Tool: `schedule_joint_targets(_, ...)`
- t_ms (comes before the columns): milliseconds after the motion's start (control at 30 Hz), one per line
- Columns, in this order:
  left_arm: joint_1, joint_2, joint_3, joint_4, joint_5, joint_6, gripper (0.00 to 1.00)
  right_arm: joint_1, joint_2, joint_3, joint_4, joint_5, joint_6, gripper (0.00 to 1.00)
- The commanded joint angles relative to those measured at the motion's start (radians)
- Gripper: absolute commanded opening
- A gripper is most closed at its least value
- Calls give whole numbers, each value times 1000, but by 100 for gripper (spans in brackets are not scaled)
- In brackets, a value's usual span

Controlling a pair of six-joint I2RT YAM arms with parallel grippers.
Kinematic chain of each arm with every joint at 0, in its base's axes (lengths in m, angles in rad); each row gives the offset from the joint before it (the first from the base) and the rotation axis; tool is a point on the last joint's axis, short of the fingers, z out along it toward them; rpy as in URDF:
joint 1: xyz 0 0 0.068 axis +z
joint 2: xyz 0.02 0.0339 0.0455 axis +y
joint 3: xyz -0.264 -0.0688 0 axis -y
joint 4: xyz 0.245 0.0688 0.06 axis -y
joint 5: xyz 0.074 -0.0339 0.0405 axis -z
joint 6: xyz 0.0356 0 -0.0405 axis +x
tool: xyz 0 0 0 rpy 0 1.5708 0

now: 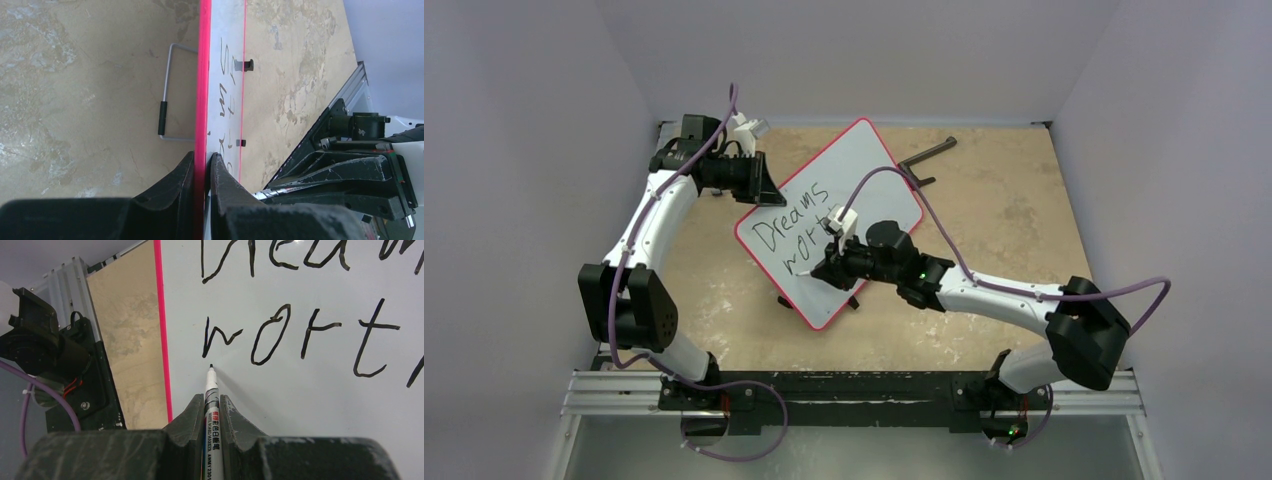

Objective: Write a sentence on the whiteboard

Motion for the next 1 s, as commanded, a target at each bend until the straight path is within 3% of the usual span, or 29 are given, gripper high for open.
schedule_joint_targets(0,20,-22,5,66,-111,46,0,4,-5,-39,-4,24,-13,0)
schedule_joint_targets(400,20,-18,8,67,-109,45,0,9,-82,-160,-57,-9,11,0)
schedule_joint_targets(733,20,-15,9,64,-109,45,0,12,-124,-43,-116,-73,-17,0)
schedule_joint_targets(967,20,-18,8,64,-108,45,0,12,-85,48,-106,-23,-9,0)
